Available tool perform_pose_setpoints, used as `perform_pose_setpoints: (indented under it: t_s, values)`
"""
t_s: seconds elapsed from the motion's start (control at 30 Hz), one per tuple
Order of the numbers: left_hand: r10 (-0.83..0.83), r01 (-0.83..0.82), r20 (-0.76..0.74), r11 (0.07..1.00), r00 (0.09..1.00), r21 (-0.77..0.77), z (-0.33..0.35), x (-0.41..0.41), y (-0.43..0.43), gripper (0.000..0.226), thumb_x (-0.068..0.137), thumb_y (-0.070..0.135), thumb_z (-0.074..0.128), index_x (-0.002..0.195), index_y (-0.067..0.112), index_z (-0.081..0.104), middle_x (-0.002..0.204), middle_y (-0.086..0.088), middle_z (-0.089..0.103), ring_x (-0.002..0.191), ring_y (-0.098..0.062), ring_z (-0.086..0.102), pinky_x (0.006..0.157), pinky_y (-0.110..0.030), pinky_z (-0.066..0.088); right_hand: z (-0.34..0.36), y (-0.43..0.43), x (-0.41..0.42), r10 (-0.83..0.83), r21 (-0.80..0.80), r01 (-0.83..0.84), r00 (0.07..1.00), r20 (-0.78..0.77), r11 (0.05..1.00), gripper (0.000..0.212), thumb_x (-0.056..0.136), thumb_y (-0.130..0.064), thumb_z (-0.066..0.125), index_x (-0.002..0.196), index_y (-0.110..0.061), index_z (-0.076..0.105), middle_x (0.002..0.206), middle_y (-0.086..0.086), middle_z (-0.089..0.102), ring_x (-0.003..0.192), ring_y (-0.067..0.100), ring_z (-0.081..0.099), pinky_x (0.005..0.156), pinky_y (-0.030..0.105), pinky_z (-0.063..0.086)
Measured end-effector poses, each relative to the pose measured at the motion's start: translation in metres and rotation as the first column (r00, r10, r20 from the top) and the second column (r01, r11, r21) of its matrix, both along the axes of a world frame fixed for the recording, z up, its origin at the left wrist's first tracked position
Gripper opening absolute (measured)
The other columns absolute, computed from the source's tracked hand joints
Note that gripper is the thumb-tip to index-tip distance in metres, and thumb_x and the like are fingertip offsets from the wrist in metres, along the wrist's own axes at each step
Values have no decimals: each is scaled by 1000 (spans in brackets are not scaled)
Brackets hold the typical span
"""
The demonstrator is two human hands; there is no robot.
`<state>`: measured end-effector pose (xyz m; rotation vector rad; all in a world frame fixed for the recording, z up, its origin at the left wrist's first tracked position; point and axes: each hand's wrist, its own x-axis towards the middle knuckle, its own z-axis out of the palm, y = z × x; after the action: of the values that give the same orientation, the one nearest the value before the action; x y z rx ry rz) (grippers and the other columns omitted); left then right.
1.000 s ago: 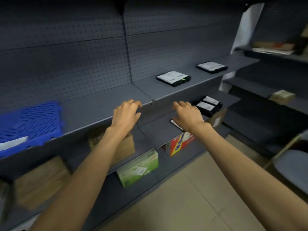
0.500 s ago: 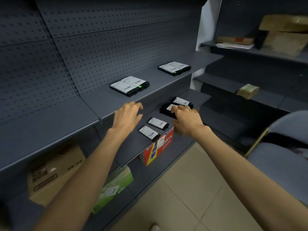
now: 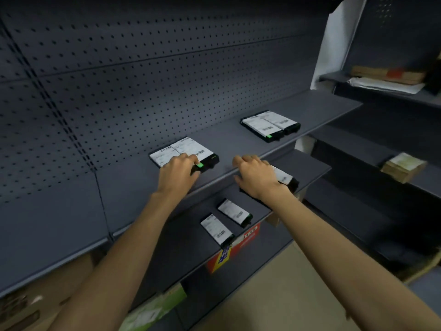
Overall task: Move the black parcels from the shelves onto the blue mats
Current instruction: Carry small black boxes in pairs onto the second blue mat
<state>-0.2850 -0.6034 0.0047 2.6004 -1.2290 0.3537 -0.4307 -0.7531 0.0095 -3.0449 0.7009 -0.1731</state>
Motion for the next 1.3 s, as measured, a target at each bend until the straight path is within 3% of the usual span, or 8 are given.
perform_pose_setpoints:
  t_s: [0.27,0.5,0.7,0.87,1.03,1.3]
  values:
    - [173,-172,-3,983,985,69,-13,27,-57,33,92,33,62,124,23,61,122,-1,62,109,-26,58,76,-39,50,-16,-74,64,172,39,-172,985,10,984,37,100,-27,48,132,-10,45,127,13,54,120,34,49,97,45,42]
    - [235,-236,11,971,972,51,-13,-13,-169,33,93,34,61,123,19,60,119,-5,61,107,-31,60,77,-42,52,-10,-191,50,270,-11,-269,962,36,963,40,98,-30,52,132,-10,45,128,12,55,121,34,48,96,46,43]
    - [224,-224,-8,974,975,31,-15,-74,-265,34,94,33,60,126,21,59,121,-4,60,105,-32,61,71,-41,52,-2,-293,-11,238,-8,-238,970,52,971,38,97,-26,52,132,-12,47,126,10,56,118,32,50,92,44,45]
    - [137,-138,-7,990,990,-3,-29,-122,-316,34,94,28,61,127,21,59,119,-2,60,104,-29,61,68,-40,52,-14,-349,-69,179,16,-180,983,48,984,39,98,-28,52,134,-14,46,130,10,54,122,31,49,97,44,42]
    - [95,-90,-61,993,994,77,-65,-164,-337,37,94,29,61,130,22,57,125,-3,58,112,-28,58,73,-42,53,-49,-370,-117,148,78,-146,989,-11,986,41,99,-29,51,136,-14,43,131,11,52,122,32,47,94,46,44]
    - [193,-172,-237,979,952,106,-145,-191,-360,39,95,30,60,132,20,56,129,-6,57,110,-33,59,73,-45,53,-141,-380,-133,105,171,-88,990,-96,981,42,97,-27,53,135,-14,44,129,10,54,122,31,49,94,46,48]
